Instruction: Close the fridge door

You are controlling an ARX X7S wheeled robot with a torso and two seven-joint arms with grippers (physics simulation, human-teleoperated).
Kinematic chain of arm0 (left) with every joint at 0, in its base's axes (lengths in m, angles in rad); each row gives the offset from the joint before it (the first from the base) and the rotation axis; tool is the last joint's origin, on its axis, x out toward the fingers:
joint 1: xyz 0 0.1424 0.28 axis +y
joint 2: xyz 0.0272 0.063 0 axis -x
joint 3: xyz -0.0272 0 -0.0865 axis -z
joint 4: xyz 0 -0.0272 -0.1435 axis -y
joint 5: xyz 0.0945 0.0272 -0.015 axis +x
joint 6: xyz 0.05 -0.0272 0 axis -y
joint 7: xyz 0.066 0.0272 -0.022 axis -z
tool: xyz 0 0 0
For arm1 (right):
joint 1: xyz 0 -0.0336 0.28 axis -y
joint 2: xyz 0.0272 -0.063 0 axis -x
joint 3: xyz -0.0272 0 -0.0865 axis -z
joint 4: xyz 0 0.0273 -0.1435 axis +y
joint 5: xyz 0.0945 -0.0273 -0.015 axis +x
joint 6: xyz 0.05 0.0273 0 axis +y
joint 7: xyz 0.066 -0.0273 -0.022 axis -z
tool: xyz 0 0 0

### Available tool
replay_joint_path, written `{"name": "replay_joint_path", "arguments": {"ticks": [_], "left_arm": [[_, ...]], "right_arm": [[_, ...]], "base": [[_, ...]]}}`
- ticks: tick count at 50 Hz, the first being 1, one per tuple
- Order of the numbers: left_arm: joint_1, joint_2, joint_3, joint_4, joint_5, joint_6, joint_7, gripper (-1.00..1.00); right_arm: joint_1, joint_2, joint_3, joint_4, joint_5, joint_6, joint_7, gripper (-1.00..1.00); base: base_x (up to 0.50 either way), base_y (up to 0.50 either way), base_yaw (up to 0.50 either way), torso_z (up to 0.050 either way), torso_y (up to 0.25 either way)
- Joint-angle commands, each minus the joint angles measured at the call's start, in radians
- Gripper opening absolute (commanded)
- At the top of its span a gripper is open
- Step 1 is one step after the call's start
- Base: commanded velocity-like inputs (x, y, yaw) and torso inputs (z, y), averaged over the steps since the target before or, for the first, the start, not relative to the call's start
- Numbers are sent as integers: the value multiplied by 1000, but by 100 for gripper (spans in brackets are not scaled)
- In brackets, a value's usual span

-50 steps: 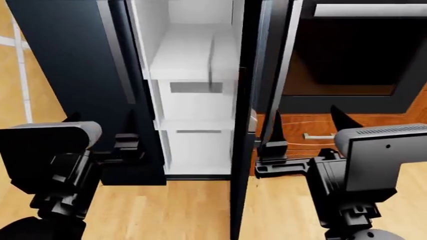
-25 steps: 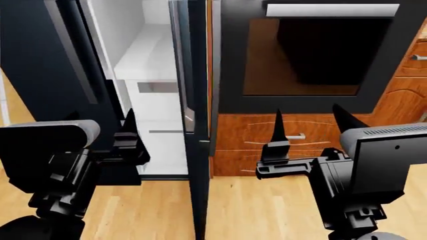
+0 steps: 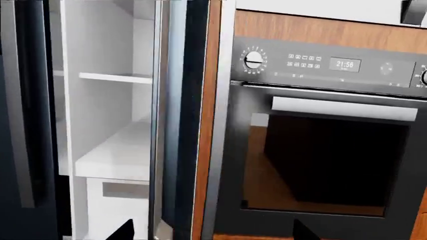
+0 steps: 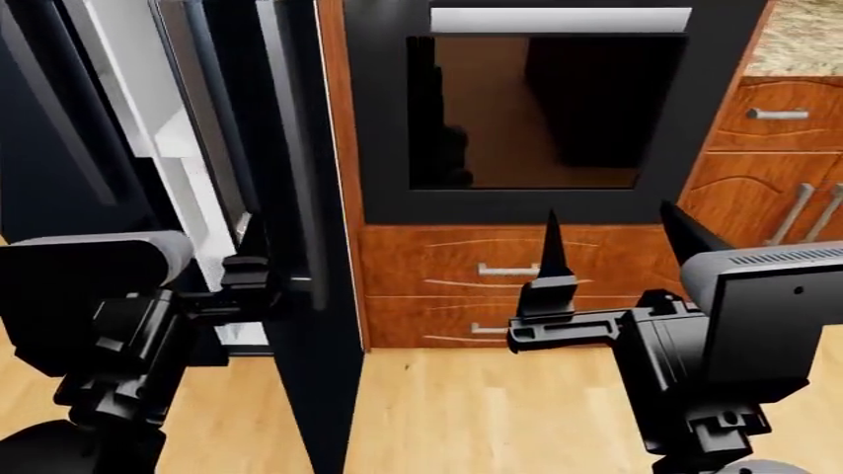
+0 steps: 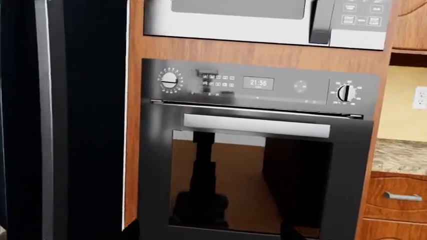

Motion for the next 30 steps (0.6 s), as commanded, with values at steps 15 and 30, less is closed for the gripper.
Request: {"name": "replay_joint_path", "arguments": {"ticks": [15,30], "left_arm": [[11,-22,14,-19,-29,37,-34,100],[12,-33,16,-22,-52,41,-54,100]], "right_arm": [[5,39,-31,-2,6,-55,18,100],[-7,53,-32,10,27,-97,24,100]], "base": [[220,-437,0,0,0],[431,-247,0,0,0]]}}
